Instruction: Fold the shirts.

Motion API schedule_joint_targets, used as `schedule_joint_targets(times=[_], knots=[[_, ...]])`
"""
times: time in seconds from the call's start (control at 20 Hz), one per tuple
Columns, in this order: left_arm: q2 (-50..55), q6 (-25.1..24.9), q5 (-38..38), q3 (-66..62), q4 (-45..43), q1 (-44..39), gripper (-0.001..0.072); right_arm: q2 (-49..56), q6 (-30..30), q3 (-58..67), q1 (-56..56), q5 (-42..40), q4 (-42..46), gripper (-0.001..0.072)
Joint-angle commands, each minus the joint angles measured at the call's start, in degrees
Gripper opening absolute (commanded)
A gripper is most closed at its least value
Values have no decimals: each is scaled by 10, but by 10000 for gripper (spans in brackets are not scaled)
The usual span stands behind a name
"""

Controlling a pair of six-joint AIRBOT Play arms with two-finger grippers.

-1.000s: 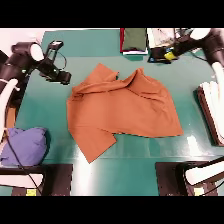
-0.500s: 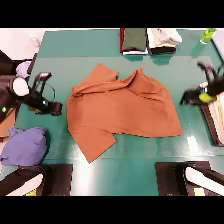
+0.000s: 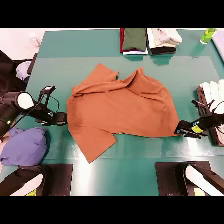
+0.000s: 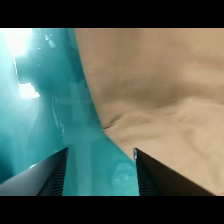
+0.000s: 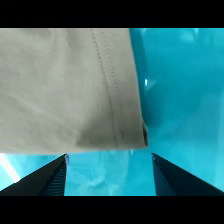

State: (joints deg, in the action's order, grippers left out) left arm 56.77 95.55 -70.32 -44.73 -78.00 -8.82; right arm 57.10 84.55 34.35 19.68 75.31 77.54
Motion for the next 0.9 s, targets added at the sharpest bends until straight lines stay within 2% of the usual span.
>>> schedule_joint_targets(times=[0.0, 0.15, 0.2, 0.25, 0.35, 0.4, 0.45, 0.6, 0.85], knots=[[-1, 0, 3, 4, 5, 0, 499, -4, 12, -23, -3, -46, -15, 548], [-1, 0, 3, 4, 5, 0, 499, -4, 26, -23, -25, -68, -15, 542], [-1, 0, 3, 4, 5, 0, 499, -4, 26, -23, -35, -74, -15, 501], [-1, 0, 3, 4, 5, 0, 499, -4, 30, -23, -46, -81, -14, 497], [-1, 0, 3, 4, 5, 0, 499, -4, 32, -23, -63, -85, -13, 113], [0, -1, 2, 4, 5, 0, 500, -4, 33, -23, -70, -85, -13, 46], [0, -1, 2, 5, 5, 0, 500, -4, 33, -23, -75, -85, -13, 19], [0, -16, 16, 32, 31, 0, 501, -4, 33, -23, -85, -85, -10, 19], [0, -27, 92, 116, 104, 0, 500, -4, 33, -23, -85, -83, -10, 19]])
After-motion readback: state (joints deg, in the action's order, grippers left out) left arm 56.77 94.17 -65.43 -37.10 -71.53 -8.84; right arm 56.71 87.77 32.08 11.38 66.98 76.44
